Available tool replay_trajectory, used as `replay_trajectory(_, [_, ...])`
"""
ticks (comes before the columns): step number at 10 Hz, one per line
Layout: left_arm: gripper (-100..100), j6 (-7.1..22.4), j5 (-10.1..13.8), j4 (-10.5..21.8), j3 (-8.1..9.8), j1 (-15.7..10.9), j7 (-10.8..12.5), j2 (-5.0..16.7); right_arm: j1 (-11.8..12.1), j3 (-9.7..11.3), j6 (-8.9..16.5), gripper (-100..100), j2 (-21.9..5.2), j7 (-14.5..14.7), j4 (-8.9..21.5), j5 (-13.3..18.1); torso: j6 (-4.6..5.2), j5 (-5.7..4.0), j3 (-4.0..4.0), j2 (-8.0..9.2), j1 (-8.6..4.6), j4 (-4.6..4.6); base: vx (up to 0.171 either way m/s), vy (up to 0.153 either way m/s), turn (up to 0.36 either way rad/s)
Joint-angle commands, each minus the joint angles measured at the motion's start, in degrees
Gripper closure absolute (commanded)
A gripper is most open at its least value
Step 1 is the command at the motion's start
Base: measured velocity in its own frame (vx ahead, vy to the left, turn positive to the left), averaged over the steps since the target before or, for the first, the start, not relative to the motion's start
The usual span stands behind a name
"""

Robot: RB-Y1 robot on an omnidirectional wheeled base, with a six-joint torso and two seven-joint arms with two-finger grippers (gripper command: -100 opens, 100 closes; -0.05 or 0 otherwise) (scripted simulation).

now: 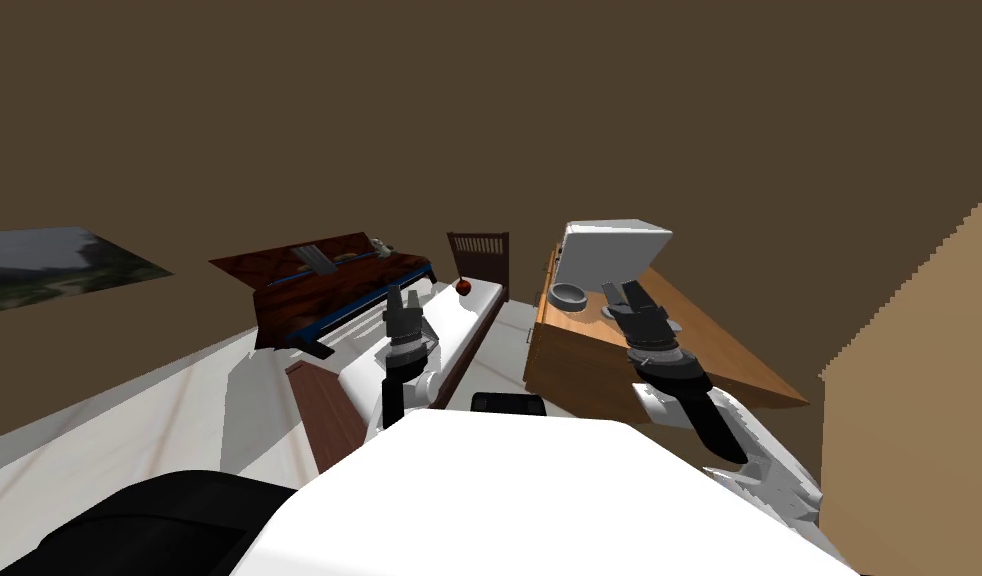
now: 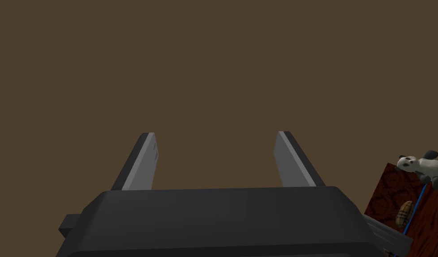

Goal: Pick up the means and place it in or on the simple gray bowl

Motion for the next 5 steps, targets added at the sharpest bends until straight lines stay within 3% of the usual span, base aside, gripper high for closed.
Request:
replay_trajectory(1, [0,0.0,0.0,0.0,0.0,0.0,0.0,0.0,-0.3,-0.8,-0.3,-100,-1.7,0.4,0.8,0.3,0.0,0.0,0.0,0.0,0.0,0.0,0.024,0.081,0.01])
replay_trajectory(2, [0,0.0,0.0,0.0,0.0,0.0,0.0,0.0,-0.6,-2.7,-0.9,-100,-4.0,0.9,2.1,0.9,0.0,0.0,0.0,0.01,-0.03,0.0,0.034,0.105,0.03])
replay_trajectory(5, [0,0.0,0.0,0.0,0.0,0.0,0.0,0.0,-0.8,-4.5,-1.5,-100,-7.6,1.5,3.4,1.5,-0.01,0.02,-0.01,-0.02,0.08,0.0,0.027,0.103,0.021])
